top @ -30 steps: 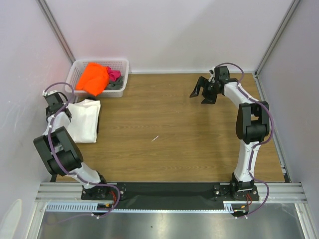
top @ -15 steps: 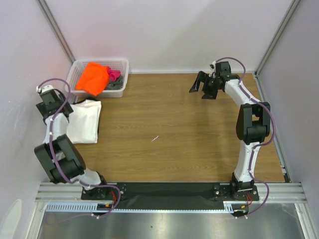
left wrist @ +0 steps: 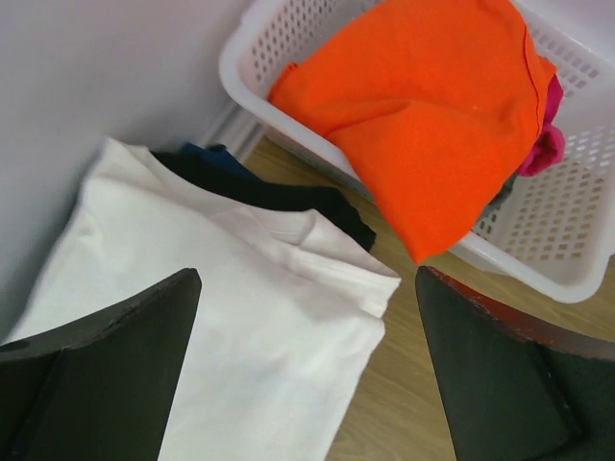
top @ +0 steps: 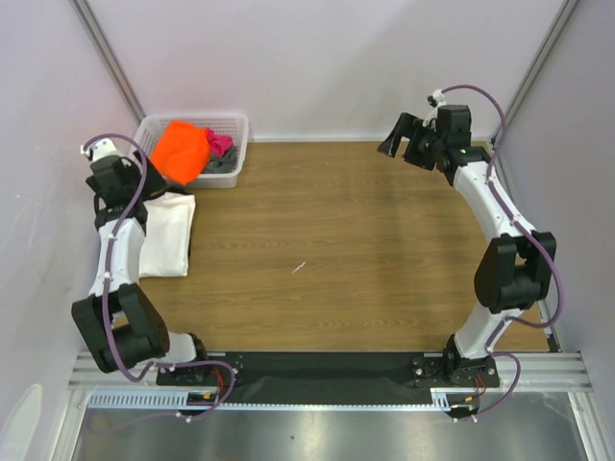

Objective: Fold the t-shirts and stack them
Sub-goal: Neatly place the folded tshirt to the corner

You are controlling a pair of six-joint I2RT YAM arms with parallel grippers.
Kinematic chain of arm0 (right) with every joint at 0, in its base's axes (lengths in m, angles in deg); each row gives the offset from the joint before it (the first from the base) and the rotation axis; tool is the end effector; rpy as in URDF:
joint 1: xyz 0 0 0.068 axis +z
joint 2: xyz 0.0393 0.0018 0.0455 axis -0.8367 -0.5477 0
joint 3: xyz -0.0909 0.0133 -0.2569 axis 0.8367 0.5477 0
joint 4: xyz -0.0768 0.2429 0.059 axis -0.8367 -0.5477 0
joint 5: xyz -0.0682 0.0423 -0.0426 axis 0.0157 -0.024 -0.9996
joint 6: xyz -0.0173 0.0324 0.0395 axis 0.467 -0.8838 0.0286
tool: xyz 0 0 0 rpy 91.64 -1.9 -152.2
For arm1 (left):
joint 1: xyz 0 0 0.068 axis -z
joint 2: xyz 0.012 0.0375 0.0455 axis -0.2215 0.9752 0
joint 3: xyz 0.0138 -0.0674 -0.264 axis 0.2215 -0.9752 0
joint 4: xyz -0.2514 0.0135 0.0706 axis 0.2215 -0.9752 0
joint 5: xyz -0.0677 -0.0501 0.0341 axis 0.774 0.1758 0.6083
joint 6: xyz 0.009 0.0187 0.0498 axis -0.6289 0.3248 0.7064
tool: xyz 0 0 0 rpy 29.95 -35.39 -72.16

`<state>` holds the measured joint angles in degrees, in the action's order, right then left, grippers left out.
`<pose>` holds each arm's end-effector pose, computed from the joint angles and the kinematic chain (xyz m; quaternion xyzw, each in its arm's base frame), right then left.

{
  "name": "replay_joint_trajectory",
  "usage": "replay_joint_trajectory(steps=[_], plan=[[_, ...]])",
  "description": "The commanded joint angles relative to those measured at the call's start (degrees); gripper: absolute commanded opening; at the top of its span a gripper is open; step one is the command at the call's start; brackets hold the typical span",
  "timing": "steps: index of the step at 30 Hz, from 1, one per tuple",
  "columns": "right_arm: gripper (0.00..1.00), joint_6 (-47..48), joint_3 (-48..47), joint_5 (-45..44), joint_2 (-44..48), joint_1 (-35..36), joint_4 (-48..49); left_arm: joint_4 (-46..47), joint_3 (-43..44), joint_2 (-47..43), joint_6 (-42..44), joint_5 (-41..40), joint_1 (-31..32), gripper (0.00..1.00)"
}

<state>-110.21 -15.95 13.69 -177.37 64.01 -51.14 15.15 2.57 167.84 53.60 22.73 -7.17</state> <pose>0.4079 0.0633 0.3398 0.0315 0.8613 0.2629 0.4336 0.2988 0.1116 0.3229 -0.2511 0.7931 0.0691 0.5506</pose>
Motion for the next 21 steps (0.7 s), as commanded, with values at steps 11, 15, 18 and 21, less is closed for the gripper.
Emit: replay_joint_trajectory(steps=[11, 15, 18, 21], plan=[[1.00, -1.03, 12.55, -15.44, 15.26, -0.63, 5.25, 15.44, -5.83, 14.02, -16.40, 6.25, 1.25, 1.00], [1.00, -0.86, 14.66, -17.37, 18.08, -0.63, 4.91, 15.70, -4.17, 17.45, -17.02, 6.51, 1.16, 1.00], [1.00, -0.68, 13.96, -18.26, 18.88, -0.72, 3.24, 13.43, -2.06, 18.33, -16.23, 7.65, 1.16, 1.00], [1.00, -0.33, 12.56, -17.29, 19.32, -0.98, 2.71, 10.70, -0.91, 14.92, -14.82, 9.32, 1.16, 0.99]])
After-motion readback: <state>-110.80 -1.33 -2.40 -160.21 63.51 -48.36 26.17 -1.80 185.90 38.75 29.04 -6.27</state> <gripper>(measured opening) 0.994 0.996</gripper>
